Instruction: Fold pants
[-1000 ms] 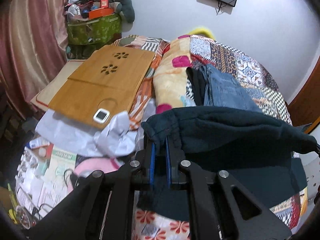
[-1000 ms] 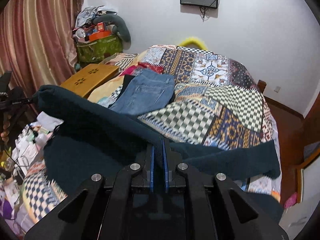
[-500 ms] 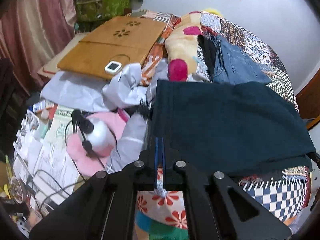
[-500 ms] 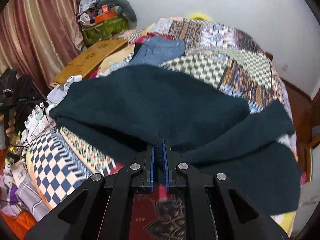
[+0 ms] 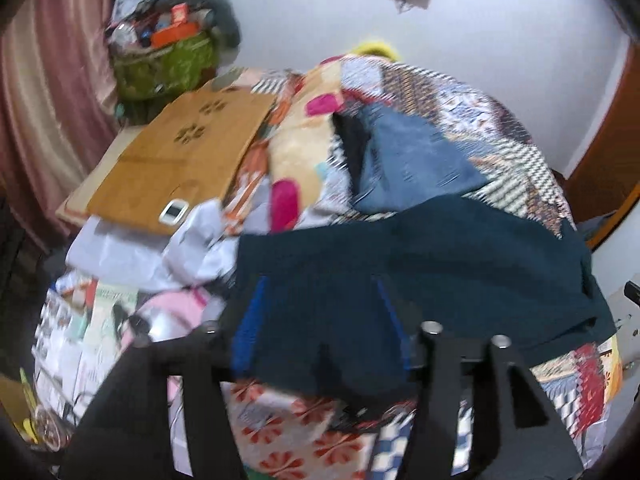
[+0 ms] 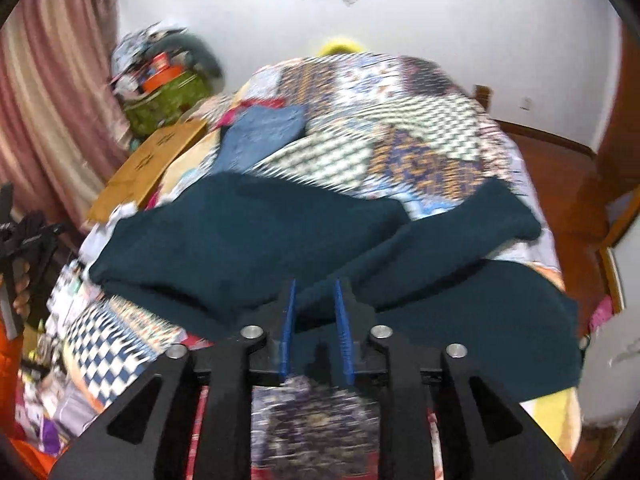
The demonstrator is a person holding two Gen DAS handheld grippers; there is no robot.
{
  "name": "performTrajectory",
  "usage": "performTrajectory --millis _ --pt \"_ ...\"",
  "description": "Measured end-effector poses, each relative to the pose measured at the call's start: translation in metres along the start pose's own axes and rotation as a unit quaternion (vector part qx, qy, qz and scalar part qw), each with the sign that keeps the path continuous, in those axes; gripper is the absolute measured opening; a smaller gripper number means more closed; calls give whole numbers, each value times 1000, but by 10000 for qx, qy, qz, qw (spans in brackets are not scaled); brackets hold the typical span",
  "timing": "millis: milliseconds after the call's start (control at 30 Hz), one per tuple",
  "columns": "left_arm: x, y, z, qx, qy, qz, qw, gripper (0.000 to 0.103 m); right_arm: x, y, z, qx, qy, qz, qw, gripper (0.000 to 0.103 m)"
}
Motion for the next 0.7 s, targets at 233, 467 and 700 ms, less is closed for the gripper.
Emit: performTrajectory --millis 233,467,700 --pt "36 55 7 0 253 232 9994 95 24 61 -24 -529 330 610 9962 54" --pt "65 111 37 -169 96 558 9983 96 54 122 -17 -959 380 907 9905 62" --pt "77 152 72 -160 22 915 9957 96 82 180 27 -1236 174 1142 9856 62"
Point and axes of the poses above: each gripper's, at about its wrist camera, not at the fingertips, and z roughly the way its jaws point, y to its right, x to its top, the point moved 5 cm from there along z, roughly the way its jaws point, and after that the axes turned 14 degrees about x, right-handed, at the moved point
